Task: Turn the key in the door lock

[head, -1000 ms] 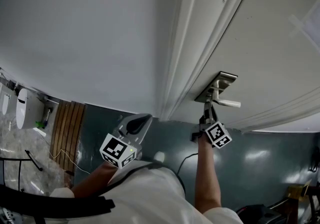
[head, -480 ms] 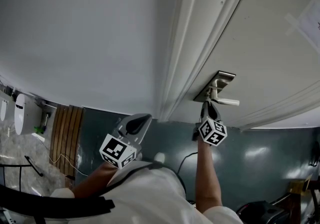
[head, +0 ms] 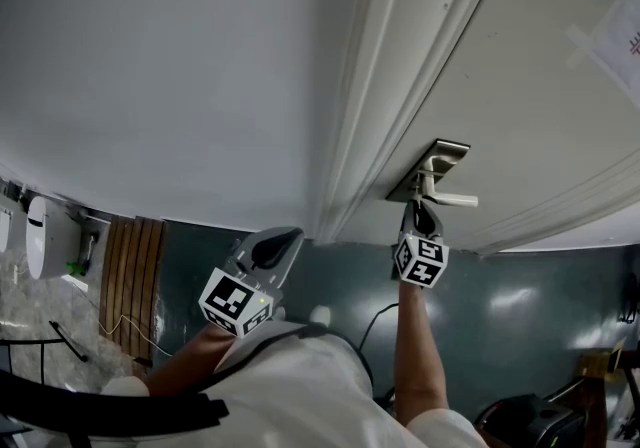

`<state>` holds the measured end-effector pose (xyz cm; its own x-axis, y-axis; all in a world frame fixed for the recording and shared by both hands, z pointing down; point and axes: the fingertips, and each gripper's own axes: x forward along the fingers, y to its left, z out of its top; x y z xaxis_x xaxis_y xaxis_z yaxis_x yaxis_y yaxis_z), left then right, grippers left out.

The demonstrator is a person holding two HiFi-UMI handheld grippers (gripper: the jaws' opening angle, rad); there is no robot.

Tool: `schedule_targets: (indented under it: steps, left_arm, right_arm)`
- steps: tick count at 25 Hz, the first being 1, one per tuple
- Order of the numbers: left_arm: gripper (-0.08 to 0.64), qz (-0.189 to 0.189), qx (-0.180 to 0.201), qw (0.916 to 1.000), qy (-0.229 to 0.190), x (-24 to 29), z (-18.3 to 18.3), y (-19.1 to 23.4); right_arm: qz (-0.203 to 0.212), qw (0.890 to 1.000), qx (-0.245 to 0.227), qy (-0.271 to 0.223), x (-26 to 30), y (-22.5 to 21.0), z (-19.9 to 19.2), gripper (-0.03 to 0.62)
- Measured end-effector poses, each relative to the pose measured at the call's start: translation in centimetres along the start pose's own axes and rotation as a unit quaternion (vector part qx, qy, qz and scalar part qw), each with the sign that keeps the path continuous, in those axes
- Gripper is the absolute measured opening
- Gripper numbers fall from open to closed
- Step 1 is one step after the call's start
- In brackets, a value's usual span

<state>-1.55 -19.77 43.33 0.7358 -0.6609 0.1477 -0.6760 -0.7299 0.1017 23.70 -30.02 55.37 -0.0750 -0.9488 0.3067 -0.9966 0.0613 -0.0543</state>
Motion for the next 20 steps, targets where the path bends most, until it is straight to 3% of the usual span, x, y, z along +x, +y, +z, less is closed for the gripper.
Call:
schedule_targets:
  steps: [9,20]
  left_arm:
    - [0.004,-0.012,0.004,0.9999,-0.002,0.09,0.22,-0.04]
    - [0.003,-0.015,0.005,0.9999,-0.002,0.0,0.18,-0.16]
  right_arm:
    - [-0.013,0.996,-0.084,0.013,0.01,0.14,0.03,0.057]
    - [-0.025,0.984,-0.176,0.027,-0.09,0.61,0.33,0.063]
